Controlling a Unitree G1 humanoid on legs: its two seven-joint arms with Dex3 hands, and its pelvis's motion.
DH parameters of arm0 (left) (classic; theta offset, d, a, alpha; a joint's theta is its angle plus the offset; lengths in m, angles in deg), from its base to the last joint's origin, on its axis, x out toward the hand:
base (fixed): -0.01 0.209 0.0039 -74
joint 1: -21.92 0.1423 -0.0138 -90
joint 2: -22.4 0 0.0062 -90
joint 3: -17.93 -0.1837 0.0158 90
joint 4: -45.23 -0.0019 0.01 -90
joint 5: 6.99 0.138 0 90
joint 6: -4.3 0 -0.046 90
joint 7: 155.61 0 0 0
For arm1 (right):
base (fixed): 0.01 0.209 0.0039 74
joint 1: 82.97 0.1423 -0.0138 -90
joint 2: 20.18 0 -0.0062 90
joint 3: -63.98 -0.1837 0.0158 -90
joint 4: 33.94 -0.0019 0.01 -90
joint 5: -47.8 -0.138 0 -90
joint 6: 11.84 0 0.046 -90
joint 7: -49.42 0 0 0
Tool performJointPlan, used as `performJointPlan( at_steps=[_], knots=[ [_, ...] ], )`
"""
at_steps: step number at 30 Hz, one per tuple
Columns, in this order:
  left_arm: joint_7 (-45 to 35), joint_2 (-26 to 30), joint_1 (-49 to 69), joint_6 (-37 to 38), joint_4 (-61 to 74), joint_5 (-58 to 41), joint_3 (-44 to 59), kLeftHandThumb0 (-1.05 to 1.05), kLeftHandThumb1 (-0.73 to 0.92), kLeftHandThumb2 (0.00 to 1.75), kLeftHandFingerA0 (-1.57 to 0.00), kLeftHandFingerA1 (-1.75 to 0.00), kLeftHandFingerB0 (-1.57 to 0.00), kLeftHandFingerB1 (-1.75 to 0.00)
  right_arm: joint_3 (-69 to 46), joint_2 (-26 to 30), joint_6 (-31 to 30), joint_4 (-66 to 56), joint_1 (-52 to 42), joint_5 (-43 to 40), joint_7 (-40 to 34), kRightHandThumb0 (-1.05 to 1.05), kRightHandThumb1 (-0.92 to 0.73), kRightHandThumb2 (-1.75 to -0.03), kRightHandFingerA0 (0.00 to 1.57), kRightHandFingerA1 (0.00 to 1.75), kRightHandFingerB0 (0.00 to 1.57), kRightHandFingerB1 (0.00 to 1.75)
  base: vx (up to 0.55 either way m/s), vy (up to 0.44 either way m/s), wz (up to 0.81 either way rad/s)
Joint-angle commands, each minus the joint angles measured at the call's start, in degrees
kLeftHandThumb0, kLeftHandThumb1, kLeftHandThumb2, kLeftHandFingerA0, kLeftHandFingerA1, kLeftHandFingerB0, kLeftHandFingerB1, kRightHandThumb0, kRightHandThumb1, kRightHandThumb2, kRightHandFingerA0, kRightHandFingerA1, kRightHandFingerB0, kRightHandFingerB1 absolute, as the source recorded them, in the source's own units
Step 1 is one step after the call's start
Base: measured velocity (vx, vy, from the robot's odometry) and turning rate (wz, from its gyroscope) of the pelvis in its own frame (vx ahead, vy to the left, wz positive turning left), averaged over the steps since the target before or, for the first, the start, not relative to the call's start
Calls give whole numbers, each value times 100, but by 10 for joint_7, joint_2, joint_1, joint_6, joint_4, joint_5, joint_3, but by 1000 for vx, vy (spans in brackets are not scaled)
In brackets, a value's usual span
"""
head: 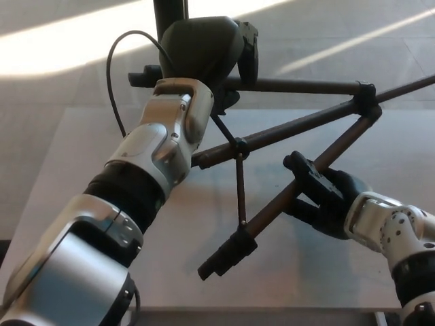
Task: Use both hands of the robot to pick up the tripod lying in the middle of the desk and make it stand upright on the desk
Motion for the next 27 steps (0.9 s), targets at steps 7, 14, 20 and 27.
performJointPlan(
  at_steps=[7, 14, 20, 27],
  knots=[
    [24, 1, 3, 14, 16, -2, -3, -13, 51, 86, -90, -175, -68, -162, -17, -6, -18, 16, 31, -8, 53, -57, -75, -63, 70, 66, 21, 33, 0, 0, 0],
    [28, 5, 7, 18, 12, -3, -5, -12, 50, 88, -90, -175, -68, -163, -69, -55, 44, -29, 33, -1, -64, -30, -89, -76, 98, 175, 73, 158, 0, 0, 0],
    [25, 8, 16, 11, 13, 0, -9, -13, 47, 85, -89, -175, -68, -161, -85, -75, 96, -45, 21, 15, -124, -26, -80, -101, 103, 175, 73, 174, 0, 0, 0],
    [22, 9, 22, 18, 14, -2, -13, -11, 49, 85, -88, -175, -67, -159, -107, -92, 131, -75, 3, 23, -173, -22, -69, -106, 101, 175, 68, 174, 0, 0, 0]
  ],
)
